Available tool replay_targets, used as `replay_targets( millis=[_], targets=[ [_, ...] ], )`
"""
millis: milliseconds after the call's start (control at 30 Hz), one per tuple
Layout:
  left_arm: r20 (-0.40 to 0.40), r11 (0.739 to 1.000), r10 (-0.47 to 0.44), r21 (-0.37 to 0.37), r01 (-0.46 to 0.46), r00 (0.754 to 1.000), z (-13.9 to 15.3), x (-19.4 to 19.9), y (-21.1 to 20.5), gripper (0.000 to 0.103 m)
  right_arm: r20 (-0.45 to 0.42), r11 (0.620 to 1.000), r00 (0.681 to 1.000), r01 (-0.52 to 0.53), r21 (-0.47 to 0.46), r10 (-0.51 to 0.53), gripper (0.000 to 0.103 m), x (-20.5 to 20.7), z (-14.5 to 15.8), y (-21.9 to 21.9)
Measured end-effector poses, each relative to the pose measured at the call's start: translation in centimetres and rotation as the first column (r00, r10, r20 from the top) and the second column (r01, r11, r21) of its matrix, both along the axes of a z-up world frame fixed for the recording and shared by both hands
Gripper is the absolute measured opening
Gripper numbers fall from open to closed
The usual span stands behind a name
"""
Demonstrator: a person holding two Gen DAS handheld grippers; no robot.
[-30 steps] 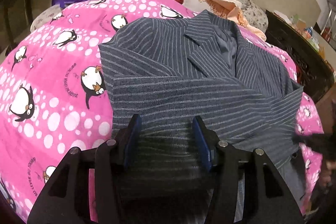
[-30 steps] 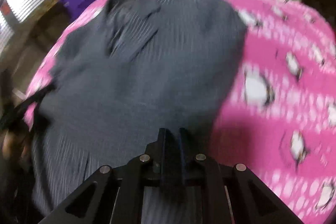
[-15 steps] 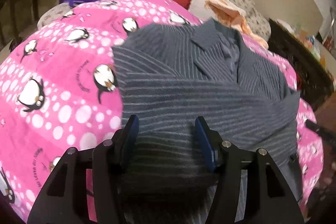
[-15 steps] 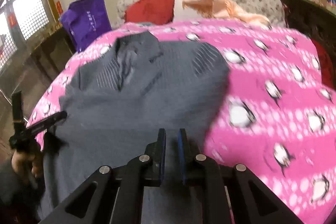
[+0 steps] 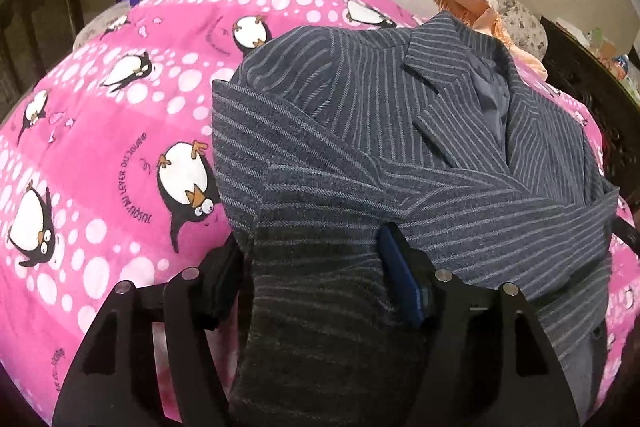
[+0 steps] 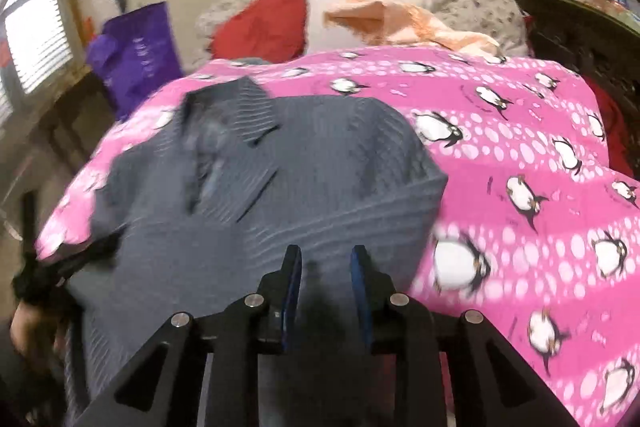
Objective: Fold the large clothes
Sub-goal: 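Fold the held jacket side inward with the right tool and release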
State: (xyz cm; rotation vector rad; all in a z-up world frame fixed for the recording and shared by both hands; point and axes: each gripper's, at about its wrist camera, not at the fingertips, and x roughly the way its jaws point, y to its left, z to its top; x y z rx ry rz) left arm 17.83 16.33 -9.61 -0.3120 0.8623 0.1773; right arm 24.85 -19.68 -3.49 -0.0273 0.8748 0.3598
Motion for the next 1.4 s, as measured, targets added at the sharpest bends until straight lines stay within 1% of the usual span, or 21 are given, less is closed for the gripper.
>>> replay_targets(
  millis=[67,100,133,200,400,533,633,667,733,800,833,867,900,967,1033,1100,1200,1267,1300,1333,1400],
  targets=[
    [0.019,1.0,-0.002,-0.016,0.002,1.0,-0.1,-0.3,0.1,0.07,-0.116,0.994,0.992,0.029,-0.101,-0.041,0.023,3.0,-4.2,0.7],
    [0.023,1.0,-0.006,-0.028,0.007,1.0,-0.2,-0.2,0.3,0.071,-0.117,0.996,0.992,0.041,-0.084,-0.051,0.023,3.7,-5.2,0.5],
    [0.026,0.999,-0.009,-0.037,0.01,1.0,-0.3,-0.2,0.4,0.072,-0.079,0.995,0.993,0.081,-0.058,-0.085,0.023,4.2,-5.3,-0.1],
    [0.028,0.999,-0.012,-0.035,0.013,1.0,-0.3,-0.2,0.4,0.074,-0.075,0.993,0.991,0.11,-0.046,-0.113,0.024,5.0,-5.6,-0.3],
    [0.041,0.998,-0.019,-0.058,0.022,0.999,-0.4,-0.4,0.8,0.077,-0.05,0.993,0.993,0.108,-0.042,-0.11,0.024,5.2,-5.6,-0.6],
    [0.042,0.998,-0.019,-0.062,0.022,0.999,-0.4,-0.3,0.8,0.078,-0.056,0.987,0.989,0.128,-0.093,-0.134,0.024,5.0,-5.2,0.1],
    [0.036,0.999,-0.017,-0.049,0.019,0.999,-0.4,-0.3,0.5,0.078,0.001,0.991,0.994,0.111,-0.069,-0.111,0.024,2.5,-2.1,0.7],
    [0.034,0.999,-0.017,-0.042,0.018,0.999,-0.3,-0.2,0.4,0.078,0.038,0.996,0.996,0.082,-0.031,-0.081,0.024,0.6,-0.8,1.0],
    [0.03,0.999,-0.014,-0.034,0.015,0.999,-0.3,-0.2,0.1,0.078,0.058,1.0,0.998,0.015,-0.005,-0.014,0.024,-2.3,-0.3,1.9],
    [0.028,0.999,-0.013,-0.03,0.014,1.0,-0.3,-0.2,0.1,0.078,0.034,0.999,0.999,-0.028,-0.032,0.029,0.028,-4.0,-1.7,2.7],
    [0.027,1.0,-0.014,-0.028,0.015,1.0,-0.3,-0.1,0.0,0.078,-0.028,0.996,0.999,-0.046,-0.073,0.044,0.028,-4.3,-3.9,2.9],
    [0.021,1.0,-0.016,-0.02,0.017,1.0,-0.3,0.0,-0.1,0.078,-0.055,0.996,0.997,-0.053,-0.073,0.049,0.028,-4.4,-4.9,2.7],
    [0.019,1.0,-0.017,-0.017,0.018,1.0,-0.3,-0.1,-0.2,0.078,-0.027,0.998,0.999,-0.046,-0.049,0.044,0.028,-4.7,-4.5,2.3],
    [0.0,0.999,-0.034,-0.023,0.034,0.999,0.0,-0.1,0.0,0.078,-0.036,0.996,0.999,-0.032,-0.078,0.029,0.028,-5.1,-2.7,2.0],
    [-0.055,0.997,-0.071,-0.019,0.07,0.996,0.7,-0.4,0.3,0.078,-0.021,0.993,0.999,-0.052,-0.102,0.05,0.029,-6.2,-0.9,1.5],
    [-0.068,0.996,-0.081,-0.048,0.078,0.994,2.1,-2.0,1.5,0.078,-0.051,0.99,0.993,-0.114,-0.083,0.11,0.032,-8.3,0.4,0.7],
    [-0.034,0.995,-0.087,-0.061,0.085,0.996,4.2,-6.5,3.6,0.078,-0.113,0.969,0.966,-0.241,-0.057,0.234,0.06,-12.4,-0.4,-0.7],
    [-0.046,0.994,-0.098,-0.048,0.096,0.994,4.7,-9.4,4.2,0.078,-0.192,0.955,0.951,-0.269,-0.121,0.244,0.061,-14.6,-3.4,-1.5],
    [-0.06,0.993,-0.114,-0.041,0.111,0.992,4.6,-10.7,4.3,0.078,-0.228,0.957,0.949,-0.255,-0.14,0.22,0.062,-15.5,-5.2,-2.4],
    [-0.077,0.992,-0.123,-0.024,0.121,0.989,4.5,-11.9,4.2,0.078,-0.173,0.967,0.963,-0.226,-0.114,0.205,0.063,-16.2,-5.0,-3.0],
    [-0.119,0.99,-0.135,0.012,0.137,0.984,4.1,-14.2,4.0,0.078,-0.183,0.987,0.972,-0.157,-0.036,0.148,0.063,-17.0,-4.3,-4.4]
  ],
)
